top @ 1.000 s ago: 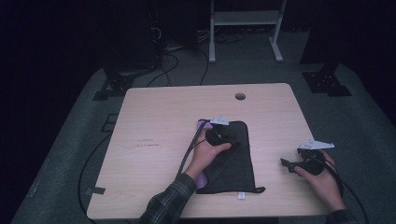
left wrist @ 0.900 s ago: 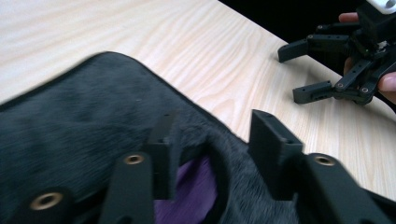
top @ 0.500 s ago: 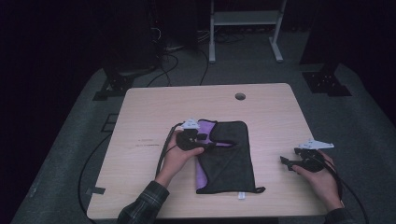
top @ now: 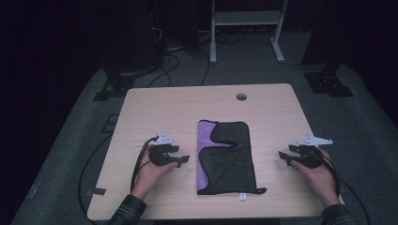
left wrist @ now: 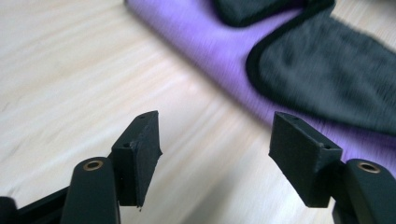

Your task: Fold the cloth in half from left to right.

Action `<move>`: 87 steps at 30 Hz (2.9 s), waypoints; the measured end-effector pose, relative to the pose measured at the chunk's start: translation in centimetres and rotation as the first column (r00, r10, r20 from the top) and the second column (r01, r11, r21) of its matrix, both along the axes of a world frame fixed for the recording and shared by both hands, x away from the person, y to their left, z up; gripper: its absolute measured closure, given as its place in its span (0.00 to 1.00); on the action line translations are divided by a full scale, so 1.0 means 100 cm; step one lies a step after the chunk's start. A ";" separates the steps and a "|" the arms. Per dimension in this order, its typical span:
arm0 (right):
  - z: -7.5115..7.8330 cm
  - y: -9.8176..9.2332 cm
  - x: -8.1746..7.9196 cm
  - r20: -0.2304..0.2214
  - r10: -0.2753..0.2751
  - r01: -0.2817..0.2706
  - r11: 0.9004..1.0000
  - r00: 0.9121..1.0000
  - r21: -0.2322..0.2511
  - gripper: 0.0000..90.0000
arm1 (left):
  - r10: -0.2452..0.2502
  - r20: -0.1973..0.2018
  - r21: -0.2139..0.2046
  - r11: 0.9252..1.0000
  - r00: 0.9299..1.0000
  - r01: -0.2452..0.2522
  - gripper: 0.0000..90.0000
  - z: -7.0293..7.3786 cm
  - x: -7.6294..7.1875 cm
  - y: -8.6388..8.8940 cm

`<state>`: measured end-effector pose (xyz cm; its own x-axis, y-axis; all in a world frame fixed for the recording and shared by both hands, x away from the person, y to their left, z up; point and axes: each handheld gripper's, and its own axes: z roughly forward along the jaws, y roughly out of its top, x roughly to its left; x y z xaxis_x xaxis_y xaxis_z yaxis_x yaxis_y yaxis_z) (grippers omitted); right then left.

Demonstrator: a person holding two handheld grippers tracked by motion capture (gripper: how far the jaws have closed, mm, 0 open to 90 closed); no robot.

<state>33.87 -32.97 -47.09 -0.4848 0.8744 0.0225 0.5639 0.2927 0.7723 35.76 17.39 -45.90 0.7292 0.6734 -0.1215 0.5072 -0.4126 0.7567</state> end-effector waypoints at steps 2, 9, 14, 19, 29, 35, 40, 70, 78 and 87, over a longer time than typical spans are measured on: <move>0.003 0.003 0.001 0.012 0.005 -0.006 1.000 1.000 0.013 0.49 | 0.006 0.003 0.018 1.000 1.000 -0.006 0.34 -0.004 -0.004 0.008; 0.017 0.019 0.012 0.030 0.046 -0.047 0.998 0.998 0.032 0.51 | 0.038 -0.005 0.055 0.998 0.999 -0.038 0.30 -0.014 -0.011 0.030; 0.028 0.034 0.019 0.046 0.074 -0.077 0.996 0.996 0.053 0.54 | 0.028 0.015 0.065 0.997 0.999 -0.029 0.27 -0.018 -0.014 0.035; 0.038 0.051 0.028 0.056 0.118 -0.121 0.991 0.991 0.063 0.57 | 0.021 0.066 0.114 0.993 0.998 -0.028 0.21 -0.021 -0.014 0.034; 0.051 0.081 0.044 0.073 0.192 -0.197 0.977 0.979 0.075 0.60 | 0.068 0.055 0.144 0.987 0.996 -0.075 0.01 -0.024 -0.011 0.031; 0.057 0.099 0.053 0.079 0.224 -0.230 0.970 0.971 0.078 0.66 | 0.067 0.051 0.148 0.986 0.996 -0.074 0.00 -0.025 -0.010 0.031; 0.056 0.115 0.063 0.070 0.253 -0.258 0.963 0.965 0.077 0.70 | 0.070 0.051 0.143 0.987 0.996 -0.076 0.00 -0.025 -0.010 0.031; 0.011 0.216 0.097 -0.036 0.400 -0.400 0.916 0.916 -0.006 0.70 | 0.068 0.051 0.146 0.987 0.996 -0.074 0.00 -0.025 -0.010 0.031; 0.002 0.223 0.093 -0.036 0.408 -0.409 0.908 0.912 -0.091 0.77 | 0.067 0.051 0.146 0.986 0.996 -0.074 0.00 -0.025 -0.010 0.031; 0.013 0.216 0.092 0.005 0.396 -0.396 0.918 0.918 -0.028 0.92 | 0.067 0.051 0.146 0.986 0.996 -0.074 0.00 -0.025 -0.010 0.031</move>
<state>43.10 -11.33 -45.80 -0.7915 0.6112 -0.0046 0.3900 0.5108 0.7662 34.77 20.49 -48.36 0.6815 0.7317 0.0156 0.5055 -0.4860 0.7129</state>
